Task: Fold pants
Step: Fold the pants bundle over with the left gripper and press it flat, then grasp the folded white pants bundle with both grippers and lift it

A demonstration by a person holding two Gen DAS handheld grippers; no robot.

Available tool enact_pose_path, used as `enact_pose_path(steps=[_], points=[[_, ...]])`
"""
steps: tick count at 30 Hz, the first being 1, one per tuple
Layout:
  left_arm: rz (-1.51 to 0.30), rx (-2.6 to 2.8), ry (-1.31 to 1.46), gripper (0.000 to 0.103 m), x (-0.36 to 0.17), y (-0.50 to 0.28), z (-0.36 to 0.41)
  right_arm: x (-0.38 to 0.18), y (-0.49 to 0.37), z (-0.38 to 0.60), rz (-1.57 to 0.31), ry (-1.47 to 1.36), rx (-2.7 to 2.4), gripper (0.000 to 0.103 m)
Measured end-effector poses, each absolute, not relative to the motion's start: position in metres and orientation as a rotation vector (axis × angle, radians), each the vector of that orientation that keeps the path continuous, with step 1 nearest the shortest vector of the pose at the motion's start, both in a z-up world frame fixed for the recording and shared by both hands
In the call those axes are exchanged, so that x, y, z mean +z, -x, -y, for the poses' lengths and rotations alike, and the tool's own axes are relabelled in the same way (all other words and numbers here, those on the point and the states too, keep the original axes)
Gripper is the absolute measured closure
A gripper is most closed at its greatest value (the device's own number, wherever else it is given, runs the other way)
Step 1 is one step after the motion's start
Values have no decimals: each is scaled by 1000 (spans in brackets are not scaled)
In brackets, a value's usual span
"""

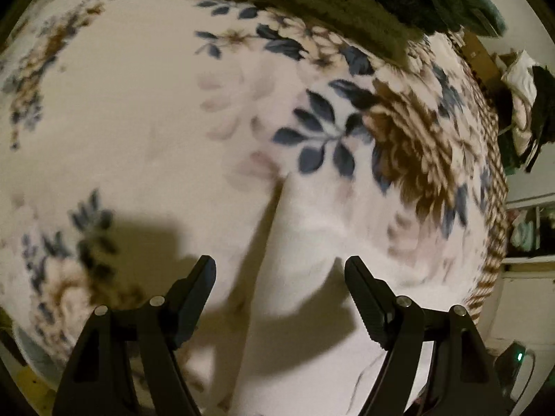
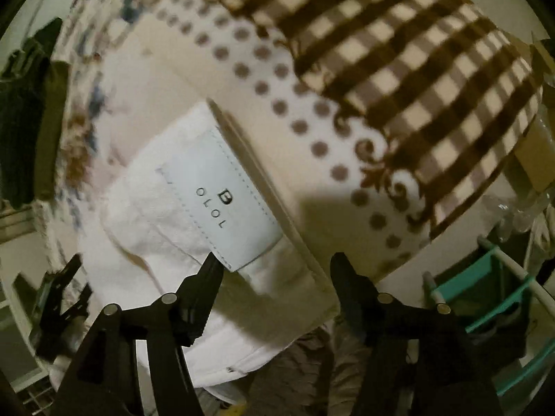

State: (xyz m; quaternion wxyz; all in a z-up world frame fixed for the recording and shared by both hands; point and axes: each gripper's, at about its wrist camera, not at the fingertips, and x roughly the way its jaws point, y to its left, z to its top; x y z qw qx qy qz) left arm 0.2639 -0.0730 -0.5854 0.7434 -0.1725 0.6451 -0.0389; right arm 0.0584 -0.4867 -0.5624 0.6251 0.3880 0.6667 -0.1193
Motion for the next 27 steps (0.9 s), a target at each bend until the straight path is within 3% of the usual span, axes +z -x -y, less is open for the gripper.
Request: enact_pose_path(steps=[2,4,7,9,12,16,17,18,20,21,27], points=[[-1445,-137,401,29,-597,-275,78,-549,-62,491,-1458,-907,-231,36],[-1440,-189,409,60,-604,-282,83,-541,-73,494,-1409,-917,-197,34],[-1425,-200,378,75,-607,-284,83,-541,-92,499,-1374,-931,-181,31],[-1417,-203,414,77,-609,-282,74,-547,-105,505,-1368,-951,-172,30],[-1413,-195,477,78,-614,-280,61,-564,-124,511,-1388,-964,-128,20],[-1420,-196,495,78,-613,-281,60,-595,-143,498,-1479,-999,-67,20],[-1422,-198,499,78,-612,-281,60,-599,-144,496,-1486,-1021,-55,23],[-1423,-203,509,77,-612,-281,58,-597,-144,494,-1469,-1014,-55,47],[-1419,-211,517,77,-610,-279,56,-584,-147,485,-1436,-928,-59,71],[-1417,-212,512,77,-609,-279,56,-573,-148,479,-1412,-877,-62,76],[-1417,-214,503,77,-610,-282,58,-540,-150,476,-1332,-776,-97,84]])
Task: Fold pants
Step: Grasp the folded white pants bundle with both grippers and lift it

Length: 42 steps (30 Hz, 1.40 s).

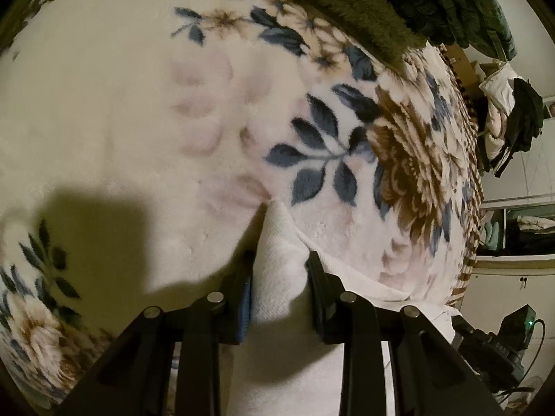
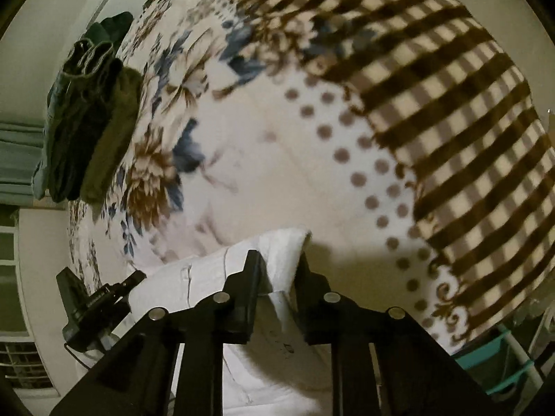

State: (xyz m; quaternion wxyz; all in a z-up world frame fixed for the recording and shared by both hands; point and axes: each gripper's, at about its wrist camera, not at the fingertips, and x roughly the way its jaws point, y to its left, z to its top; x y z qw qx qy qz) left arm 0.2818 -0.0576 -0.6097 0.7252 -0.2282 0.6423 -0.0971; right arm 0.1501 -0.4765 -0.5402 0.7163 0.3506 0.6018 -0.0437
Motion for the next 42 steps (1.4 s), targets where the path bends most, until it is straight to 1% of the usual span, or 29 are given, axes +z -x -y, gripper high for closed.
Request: enact_pose_path(steps=[1,2,5,7,8,9,10,11,12,13,15,19,21,22,23,25,27,28,29,30,34,37,39,41,42], points=[[-1417,-215,505,77,-611,-282,59,-543,-151,476,-1340,-762,-108,84],[-1418,-213,506,77,-612,-282,59,-547,-152,478,-1350,-745,-131,92],[-1424,-203,549,75,-615,-283,54,-562,-154,491,-1378,-766,-186,92],[-1431,-207,581,73,-611,-280,49,-558,-152,498,-1374,-738,-214,91],[-1432,-211,601,70,-607,-277,45,-558,-150,501,-1386,-791,-174,88],[-1428,-208,610,69,-600,-272,41,-556,-146,501,-1409,-835,-140,78],[-1417,-209,610,66,-592,-264,36,-552,-142,500,-1410,-839,-125,70],[-1408,-217,612,50,-584,-256,33,-544,-135,496,-1408,-828,-111,48],[-1406,-224,611,34,-577,-245,29,-538,-128,493,-1413,-822,-105,33],[-1407,-229,610,31,-571,-232,26,-533,-119,486,-1420,-830,-94,32],[-1432,-232,619,31,-570,-208,24,-532,-94,473,-1456,-876,-83,32],[-1561,-230,613,31,-597,-164,37,-554,-51,433,-1571,-1009,-57,32],[-1585,-241,598,31,-607,-152,43,-566,-43,409,-1612,-1026,-35,32],[-1579,-241,571,30,-609,-145,46,-569,-40,403,-1622,-1015,-29,32],[-1573,-238,539,28,-610,-141,47,-572,-40,393,-1638,-972,-29,32],[-1574,-230,495,28,-613,-132,45,-577,-46,377,-1671,-859,-27,32],[-1589,-218,511,17,-621,-125,35,-587,-42,369,-1744,-719,-67,31],[-1606,-212,545,16,-626,-122,28,-591,-37,372,-1757,-744,-81,30],[-1615,-211,586,16,-628,-120,21,-594,-32,376,-1769,-785,-94,28],[-1614,-207,601,16,-626,-119,18,-594,-28,379,-1786,-811,-112,27],[-1573,-230,640,18,-613,-115,12,-575,-35,370,-1810,-728,-116,27],[-1583,-277,609,20,-617,-105,21,-560,-46,351,-1798,-739,-40,27],[-1574,-325,612,46,-618,-93,28,-552,-54,331,-1802,-688,-7,27],[-1565,-353,623,51,-616,-81,29,-546,-56,318,-1799,-663,18,27],[-1570,-364,623,57,-616,-76,29,-546,-60,314,-1799,-651,26,27]])
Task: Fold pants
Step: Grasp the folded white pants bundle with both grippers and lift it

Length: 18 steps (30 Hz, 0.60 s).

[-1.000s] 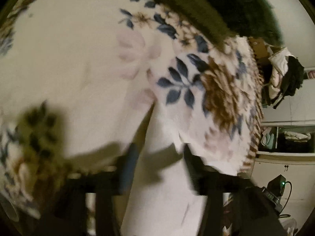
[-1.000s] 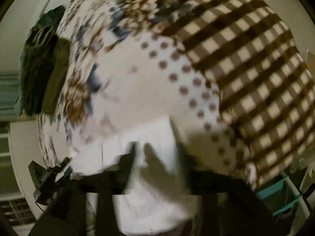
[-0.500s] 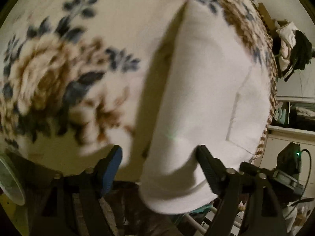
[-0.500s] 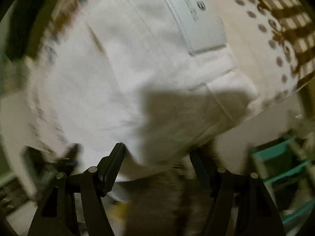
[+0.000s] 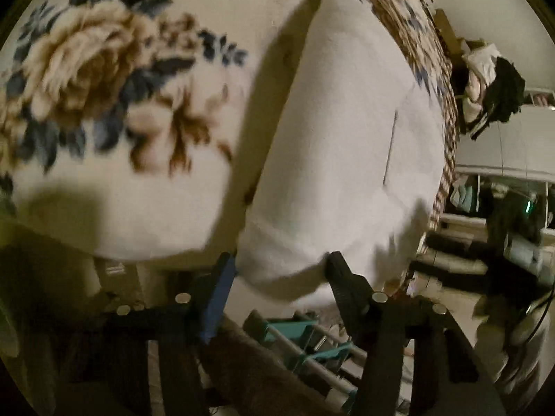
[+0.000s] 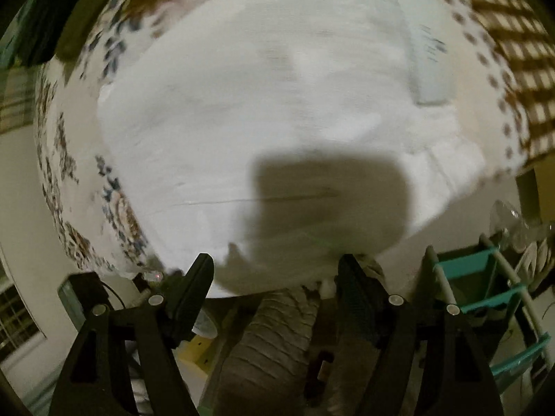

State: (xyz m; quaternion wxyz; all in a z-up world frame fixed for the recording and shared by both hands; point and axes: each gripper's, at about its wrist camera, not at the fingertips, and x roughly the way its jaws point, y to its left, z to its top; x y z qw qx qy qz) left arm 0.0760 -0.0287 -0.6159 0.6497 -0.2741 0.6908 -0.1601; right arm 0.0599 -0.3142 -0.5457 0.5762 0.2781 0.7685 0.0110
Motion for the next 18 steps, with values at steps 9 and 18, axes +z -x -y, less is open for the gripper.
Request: enact_pose_path(steps=[9,18], points=[[-1515,-332,640,54,-587,-97,10,-535,-95,282,-1813,-613,104,27],[-1545,-417,585,32,-623,-159,56,-549,-58,345,-1693,-891,-85,21]])
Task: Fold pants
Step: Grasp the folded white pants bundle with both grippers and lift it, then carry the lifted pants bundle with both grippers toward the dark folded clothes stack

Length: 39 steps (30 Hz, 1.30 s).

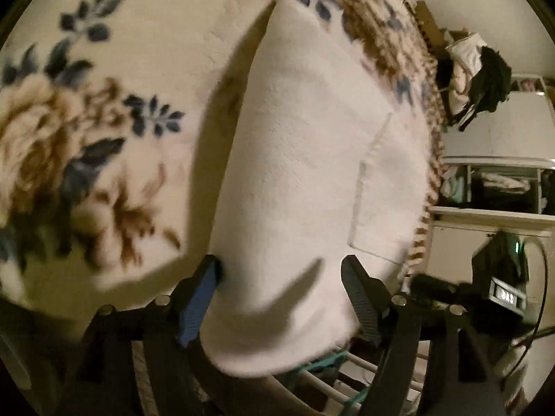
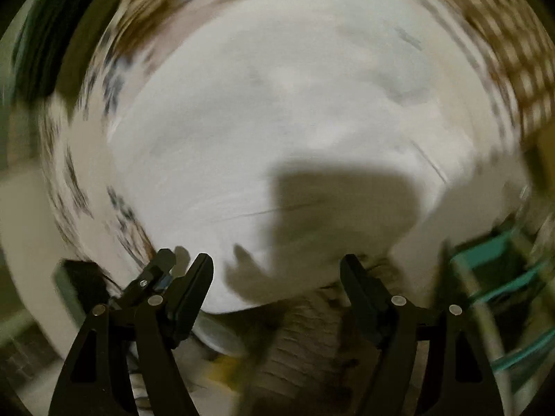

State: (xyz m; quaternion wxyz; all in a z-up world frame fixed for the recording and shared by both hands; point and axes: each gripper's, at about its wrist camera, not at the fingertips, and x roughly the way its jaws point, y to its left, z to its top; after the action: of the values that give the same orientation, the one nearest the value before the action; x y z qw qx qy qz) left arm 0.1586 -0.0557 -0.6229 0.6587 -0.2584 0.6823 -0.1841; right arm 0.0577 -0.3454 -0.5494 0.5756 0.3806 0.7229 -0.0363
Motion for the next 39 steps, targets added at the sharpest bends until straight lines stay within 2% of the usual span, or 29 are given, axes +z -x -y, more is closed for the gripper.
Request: enact_pose_path(steps=[4,10,12,13,15,22,31,35,37,39], points=[[-1568,-372,647,29,-641,-158,54,-574,-19,393,-1612,-1104,-168,20],[-1590,-349,639,19,-636,-160,65,-607,4,415,-1462,-1321,-65,20],[-1606,-353,651,9,-638,-164,69,-617,0,412,-1408,-1350,-11,20],[-1611,-353,661,7,-639,-166,69,-624,-3,408,-1388,-1356,13,20],[-1614,-358,668,0,-641,-168,72,-628,-6,402,-1335,-1369,39,5],[-1632,-366,608,0,-639,-170,77,-623,0,400,-1161,-1459,134,4],[-1626,-385,628,0,-643,-177,77,-646,-1,400,-1073,-1558,311,4],[-1621,-380,612,0,-643,-177,75,-649,-20,390,-1079,-1497,330,4],[-1615,-377,608,0,-642,-177,76,-647,-12,390,-1061,-1480,331,11],[-1602,-377,602,1,-640,-175,74,-644,-6,389,-1092,-1418,273,45]])
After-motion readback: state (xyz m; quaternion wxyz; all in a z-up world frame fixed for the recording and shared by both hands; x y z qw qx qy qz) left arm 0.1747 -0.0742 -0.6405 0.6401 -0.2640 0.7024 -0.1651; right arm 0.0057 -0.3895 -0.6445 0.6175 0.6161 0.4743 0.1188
